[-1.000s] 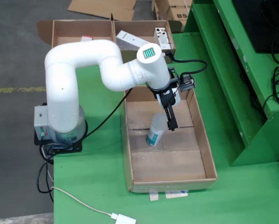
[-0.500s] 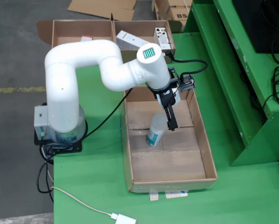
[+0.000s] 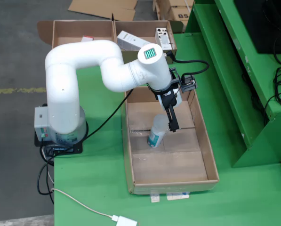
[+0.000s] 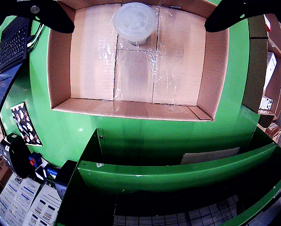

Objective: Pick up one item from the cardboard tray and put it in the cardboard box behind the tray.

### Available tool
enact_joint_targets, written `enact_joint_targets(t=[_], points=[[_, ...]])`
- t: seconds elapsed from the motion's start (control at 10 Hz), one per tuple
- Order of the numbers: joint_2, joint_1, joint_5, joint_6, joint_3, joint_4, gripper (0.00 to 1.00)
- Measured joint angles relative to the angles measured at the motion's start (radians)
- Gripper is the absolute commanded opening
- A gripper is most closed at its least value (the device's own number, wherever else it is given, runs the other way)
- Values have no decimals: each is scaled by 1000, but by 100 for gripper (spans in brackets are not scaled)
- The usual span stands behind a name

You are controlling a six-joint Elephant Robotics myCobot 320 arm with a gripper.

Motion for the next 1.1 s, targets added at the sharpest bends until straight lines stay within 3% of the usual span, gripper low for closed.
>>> enact_joint_targets(t=[1.1], points=[[-28, -3, 17, -5, 0, 6, 100]])
